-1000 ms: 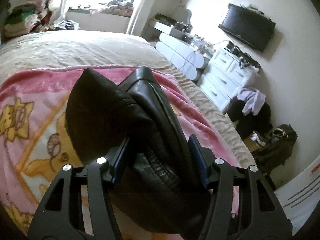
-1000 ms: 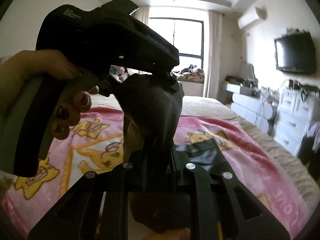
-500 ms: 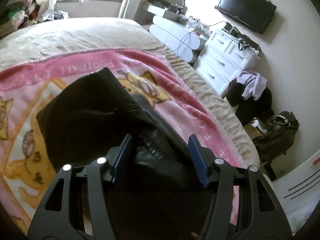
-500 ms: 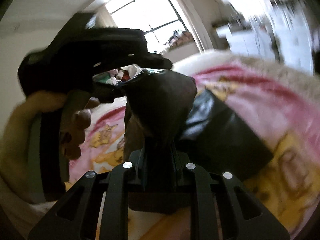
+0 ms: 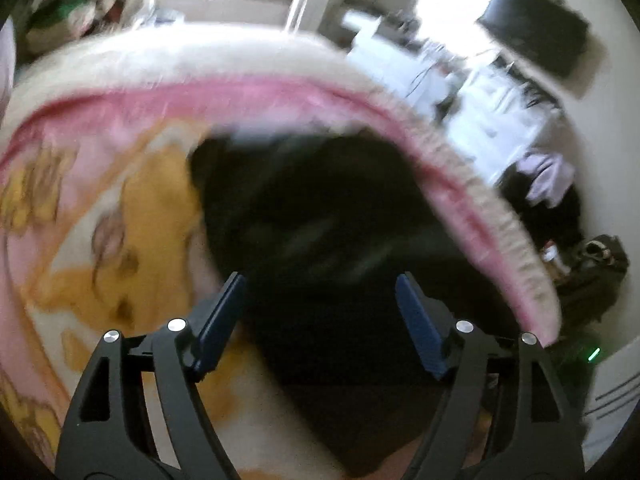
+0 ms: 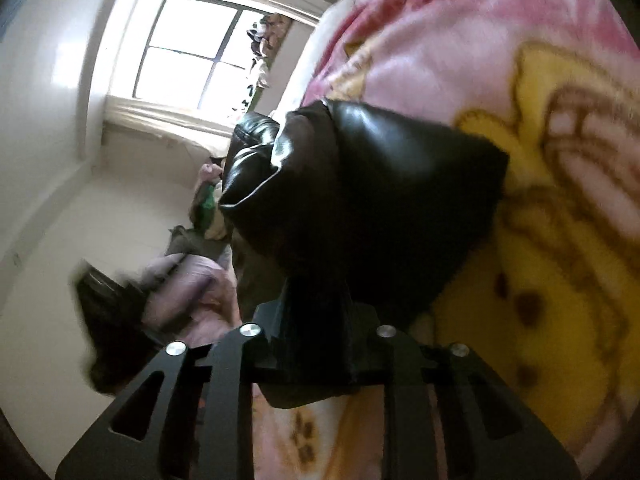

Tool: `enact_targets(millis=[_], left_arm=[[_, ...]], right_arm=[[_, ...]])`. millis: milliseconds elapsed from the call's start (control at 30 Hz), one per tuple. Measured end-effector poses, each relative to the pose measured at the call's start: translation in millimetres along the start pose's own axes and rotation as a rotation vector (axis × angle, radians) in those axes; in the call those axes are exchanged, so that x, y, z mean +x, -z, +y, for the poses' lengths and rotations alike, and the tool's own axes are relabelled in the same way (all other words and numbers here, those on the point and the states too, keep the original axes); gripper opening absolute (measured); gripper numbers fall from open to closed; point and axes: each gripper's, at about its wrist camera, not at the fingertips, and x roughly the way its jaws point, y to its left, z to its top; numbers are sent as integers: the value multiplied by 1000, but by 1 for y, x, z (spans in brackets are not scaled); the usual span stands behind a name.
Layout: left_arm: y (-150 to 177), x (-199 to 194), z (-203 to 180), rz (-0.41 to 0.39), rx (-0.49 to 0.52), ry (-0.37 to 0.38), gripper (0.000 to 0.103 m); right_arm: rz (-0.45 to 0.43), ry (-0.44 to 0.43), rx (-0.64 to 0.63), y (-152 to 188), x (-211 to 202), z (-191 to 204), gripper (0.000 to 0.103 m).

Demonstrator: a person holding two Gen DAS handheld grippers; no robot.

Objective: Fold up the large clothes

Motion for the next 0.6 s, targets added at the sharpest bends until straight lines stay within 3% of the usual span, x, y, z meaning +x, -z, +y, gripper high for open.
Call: enact_targets(millis=[33,100,133,200,333,467,567,600], left_arm=[[9,12,8,41,-21,0,69],[18,24,15,49,-57,18,69],[20,25,16,45,-66,25,69],[19,25,17,43,-79,37,69],[17,26,11,42,-55,34,70],[16,26,11,42,-65,46,70],[18,24,18,46,-69,53,70],[18,24,18,46,-67,52,70]], right_arm=[[4,12,-1,-1,0,1,46],[5,40,-21,1,-3,10,55],[5,46,-36,-1,-5,14,71],[-7,50,-94,-8,-14,31,84],[9,156,-297,-39,-14,78,89],[144,323,-474,-70,33,119,90],[277,379,-521,-82,73,129,89],[317,383,-513,-87,83,125,80]])
